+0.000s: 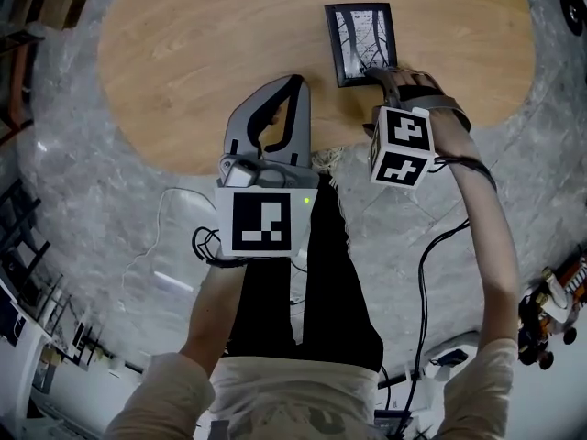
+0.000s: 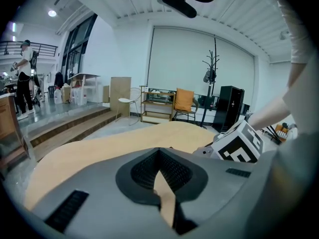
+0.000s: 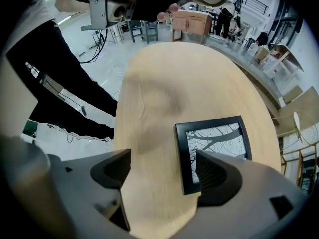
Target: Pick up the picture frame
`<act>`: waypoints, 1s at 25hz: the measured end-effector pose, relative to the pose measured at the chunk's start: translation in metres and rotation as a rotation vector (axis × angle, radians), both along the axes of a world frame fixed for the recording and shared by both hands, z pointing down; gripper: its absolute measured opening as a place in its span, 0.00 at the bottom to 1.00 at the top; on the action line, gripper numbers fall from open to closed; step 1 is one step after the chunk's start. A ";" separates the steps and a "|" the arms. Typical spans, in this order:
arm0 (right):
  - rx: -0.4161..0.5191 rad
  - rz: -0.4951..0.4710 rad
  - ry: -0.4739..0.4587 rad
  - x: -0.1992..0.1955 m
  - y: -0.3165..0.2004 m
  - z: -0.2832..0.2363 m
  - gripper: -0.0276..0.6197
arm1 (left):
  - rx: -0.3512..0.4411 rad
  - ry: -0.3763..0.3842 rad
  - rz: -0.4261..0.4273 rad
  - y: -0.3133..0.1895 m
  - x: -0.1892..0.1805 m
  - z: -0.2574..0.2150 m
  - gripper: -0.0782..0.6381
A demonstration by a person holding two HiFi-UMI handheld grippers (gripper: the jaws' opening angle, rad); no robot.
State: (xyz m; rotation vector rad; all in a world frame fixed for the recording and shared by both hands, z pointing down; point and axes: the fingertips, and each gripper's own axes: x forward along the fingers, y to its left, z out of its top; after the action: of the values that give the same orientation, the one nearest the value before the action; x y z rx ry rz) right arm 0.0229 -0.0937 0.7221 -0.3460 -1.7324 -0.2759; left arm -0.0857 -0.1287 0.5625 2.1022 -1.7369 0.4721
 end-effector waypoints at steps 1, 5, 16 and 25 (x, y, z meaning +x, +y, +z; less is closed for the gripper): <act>-0.005 -0.006 0.010 0.000 0.001 0.002 0.66 | -0.004 -0.001 0.000 0.001 -0.001 0.001 0.12; -0.011 -0.020 0.040 0.002 0.004 0.010 0.66 | -0.010 0.001 -0.010 0.003 -0.006 0.004 0.12; 0.011 -0.030 0.048 0.001 0.007 0.014 0.66 | -0.021 0.001 -0.007 0.002 -0.006 0.008 0.12; 0.003 -0.001 0.032 -0.001 0.008 0.012 0.66 | -0.034 0.003 0.009 0.000 -0.002 0.011 0.12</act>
State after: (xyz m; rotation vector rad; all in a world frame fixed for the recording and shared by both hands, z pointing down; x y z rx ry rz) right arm 0.0221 -0.0862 0.7338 -0.3476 -1.6999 -0.2723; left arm -0.0879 -0.1290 0.5739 2.0868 -1.7065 0.4979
